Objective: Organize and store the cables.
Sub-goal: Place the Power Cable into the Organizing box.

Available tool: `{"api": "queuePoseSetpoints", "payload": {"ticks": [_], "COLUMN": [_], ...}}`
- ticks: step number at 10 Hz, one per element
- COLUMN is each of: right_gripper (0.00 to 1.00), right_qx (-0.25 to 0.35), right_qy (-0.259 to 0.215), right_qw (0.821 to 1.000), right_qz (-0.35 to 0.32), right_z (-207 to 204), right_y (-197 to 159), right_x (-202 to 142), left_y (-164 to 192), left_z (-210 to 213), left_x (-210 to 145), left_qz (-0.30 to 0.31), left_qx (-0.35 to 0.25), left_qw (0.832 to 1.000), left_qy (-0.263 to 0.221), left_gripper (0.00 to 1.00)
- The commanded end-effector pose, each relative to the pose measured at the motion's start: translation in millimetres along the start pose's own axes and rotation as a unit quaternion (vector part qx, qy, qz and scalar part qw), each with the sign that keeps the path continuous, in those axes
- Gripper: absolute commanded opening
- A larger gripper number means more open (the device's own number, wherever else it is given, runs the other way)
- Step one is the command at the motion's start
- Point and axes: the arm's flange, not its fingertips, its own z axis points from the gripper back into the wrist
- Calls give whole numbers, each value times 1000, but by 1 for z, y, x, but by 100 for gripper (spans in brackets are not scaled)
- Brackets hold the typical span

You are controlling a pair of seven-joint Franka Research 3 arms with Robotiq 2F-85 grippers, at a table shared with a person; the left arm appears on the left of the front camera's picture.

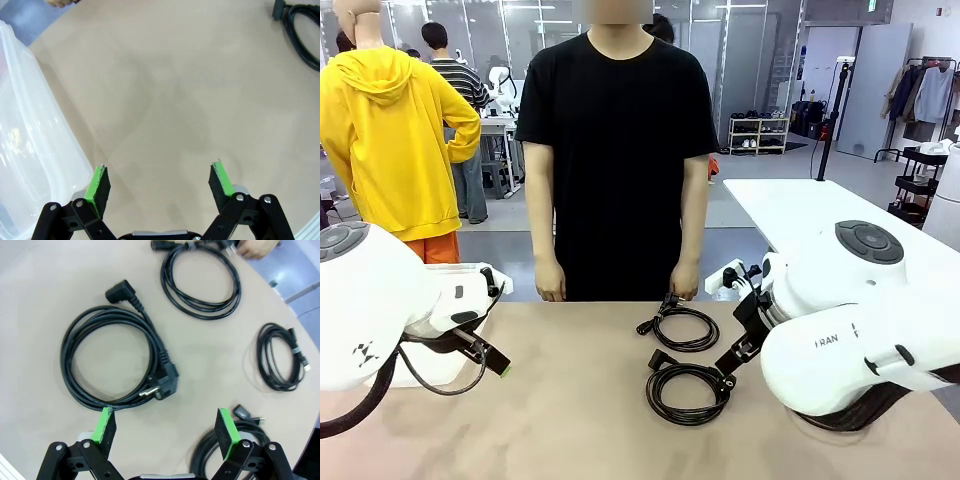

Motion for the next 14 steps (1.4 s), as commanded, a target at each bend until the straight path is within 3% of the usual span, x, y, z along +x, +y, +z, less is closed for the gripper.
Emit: {"api": "queuePoseSetpoints", "payload": {"ticks": [1, 4, 6, 8, 11, 14], "right_gripper": [100, 100, 100, 100, 100, 100], "right_qx": [-21, 12, 48, 50, 59, 49], "right_qy": [4, -18, -43, -70, -111, -108], "right_qw": [999, 998, 996, 994, 991, 993], "right_qz": [26, 58, 64, 70, 38, 27], "right_z": [37, 104, 161, 206, 241, 250], "right_y": [-20, -62, -96, -123, -151, -156], "right_x": [17, 27, 18, -5, -56, -55], "left_y": [3, 22, 46, 72, 88, 98], "left_z": [34, 112, 179, 222, 246, 264], "left_x": [12, 14, -4, -35, -74, -55], "left_qz": [-19, -73, -129, -136, -125, -125], "left_qx": [-9, -63, -117, -116, -85, -83], "left_qw": [1000, 995, 985, 982, 984, 984], "left_qy": [-9, 9, 9, -55, -99, -96], "left_gripper": [100, 100, 100, 100, 100, 100]}}
